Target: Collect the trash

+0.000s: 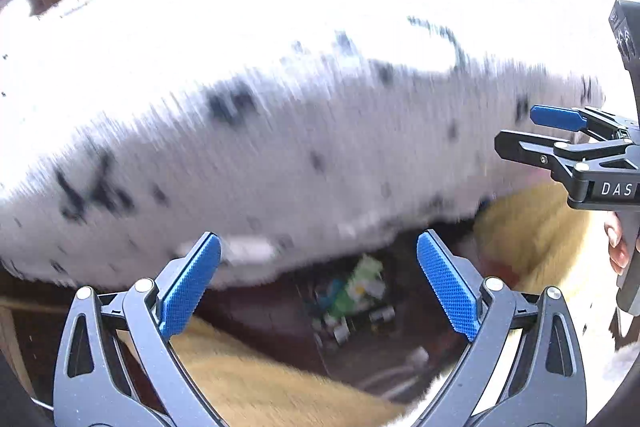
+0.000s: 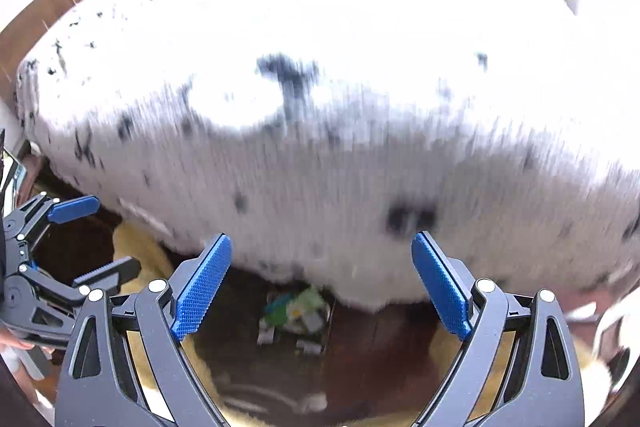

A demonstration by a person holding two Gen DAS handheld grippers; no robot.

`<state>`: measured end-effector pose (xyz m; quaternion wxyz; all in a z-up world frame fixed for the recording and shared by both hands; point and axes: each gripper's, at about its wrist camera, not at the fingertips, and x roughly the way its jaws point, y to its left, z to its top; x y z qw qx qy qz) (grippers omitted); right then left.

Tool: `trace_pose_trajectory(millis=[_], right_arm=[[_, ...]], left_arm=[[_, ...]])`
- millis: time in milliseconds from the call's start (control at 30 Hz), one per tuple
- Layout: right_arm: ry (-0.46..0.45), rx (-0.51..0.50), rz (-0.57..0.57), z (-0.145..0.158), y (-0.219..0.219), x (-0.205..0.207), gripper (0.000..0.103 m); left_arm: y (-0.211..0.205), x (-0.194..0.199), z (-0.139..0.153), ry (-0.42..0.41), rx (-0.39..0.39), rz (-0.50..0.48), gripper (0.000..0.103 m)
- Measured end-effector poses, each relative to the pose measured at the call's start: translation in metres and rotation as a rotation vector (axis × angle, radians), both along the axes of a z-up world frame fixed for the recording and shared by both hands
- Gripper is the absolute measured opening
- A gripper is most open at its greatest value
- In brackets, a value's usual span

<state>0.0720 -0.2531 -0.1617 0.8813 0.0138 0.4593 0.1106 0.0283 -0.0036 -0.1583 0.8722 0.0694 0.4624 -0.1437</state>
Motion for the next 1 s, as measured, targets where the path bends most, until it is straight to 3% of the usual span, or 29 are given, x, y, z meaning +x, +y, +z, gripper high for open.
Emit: trace_pose_trajectory(millis=[233,367,700,833,1000], right_arm=[[-0.115,-0.014,0.003,0.043,0.004,0.062,0.094],[-0.118,0.002,-0.018,0.054,0.009,0.105,0.094],[-0.121,-0.071,-0.104,0.042,0.018,0.218,0.094],[-0.109,-0.071,-0.132,0.036,0.021,0.267,0.094],[-0.101,-0.040,-0.151,0.038,0.024,0.314,0.094]], left_arm=[[0.026,0.054,0.043,-0.119,-0.009,0.078,0.094],[0.040,0.092,0.055,-0.136,-0.013,0.114,0.094],[0.049,0.222,0.048,-0.125,-0.061,0.137,0.093],[0.043,0.270,0.044,-0.110,-0.067,0.140,0.075],[0.026,0.318,0.040,-0.119,-0.051,0.098,0.068]])
